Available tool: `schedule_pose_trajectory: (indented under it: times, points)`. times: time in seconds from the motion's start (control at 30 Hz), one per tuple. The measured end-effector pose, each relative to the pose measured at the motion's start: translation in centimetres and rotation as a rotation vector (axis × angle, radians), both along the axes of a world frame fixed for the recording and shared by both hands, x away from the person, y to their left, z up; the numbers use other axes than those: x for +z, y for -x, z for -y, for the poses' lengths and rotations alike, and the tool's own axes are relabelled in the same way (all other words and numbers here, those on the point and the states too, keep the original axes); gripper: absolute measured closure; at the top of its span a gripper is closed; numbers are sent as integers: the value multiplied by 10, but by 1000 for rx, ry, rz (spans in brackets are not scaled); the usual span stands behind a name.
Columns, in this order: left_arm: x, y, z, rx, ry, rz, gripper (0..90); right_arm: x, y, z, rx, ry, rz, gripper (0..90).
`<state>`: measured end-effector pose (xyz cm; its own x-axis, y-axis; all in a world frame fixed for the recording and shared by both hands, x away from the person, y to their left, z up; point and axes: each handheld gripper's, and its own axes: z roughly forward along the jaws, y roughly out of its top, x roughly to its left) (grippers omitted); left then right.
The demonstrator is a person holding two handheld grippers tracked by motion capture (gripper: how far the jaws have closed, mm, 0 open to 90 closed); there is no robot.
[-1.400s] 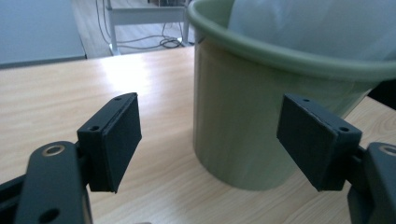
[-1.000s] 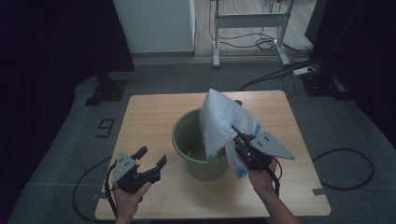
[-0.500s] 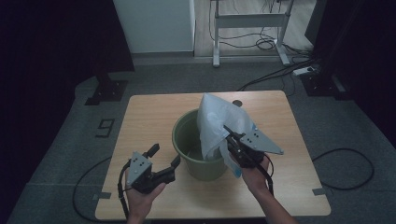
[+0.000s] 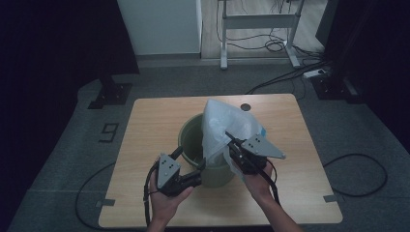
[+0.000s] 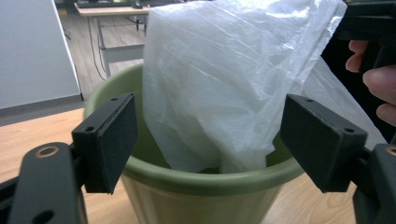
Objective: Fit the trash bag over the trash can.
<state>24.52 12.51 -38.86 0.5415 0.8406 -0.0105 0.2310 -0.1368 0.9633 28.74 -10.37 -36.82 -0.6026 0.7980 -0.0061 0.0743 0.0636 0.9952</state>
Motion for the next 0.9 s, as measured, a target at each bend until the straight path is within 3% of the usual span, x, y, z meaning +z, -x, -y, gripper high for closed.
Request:
schedule_pose_trajectory:
  times: [0.2, 0.27, 0.43, 0.6, 0.77, 0.9]
  points:
    - [1, -6, 14, -31, -27, -18, 372, -1, 2, -3, 15, -6, -1, 876]
    - [1, -7, 19, -60, -37, -42, 438, -1, 3, -3, 23, -10, -1, 872]
    - [1, -7, 24, -116, -43, -56, 620, -3, 7, 0, 41, -22, -4, 865]
    - [2, -6, 31, -161, -72, -41, 770, -3, 8, 2, 49, -28, -1, 855]
    - [3, -8, 28, -180, -51, -37, 866, -2, 8, 6, 48, -30, -4, 849]
    - [3, -8, 24, -170, -34, -25, 900, -3, 7, 8, 60, -29, -3, 787]
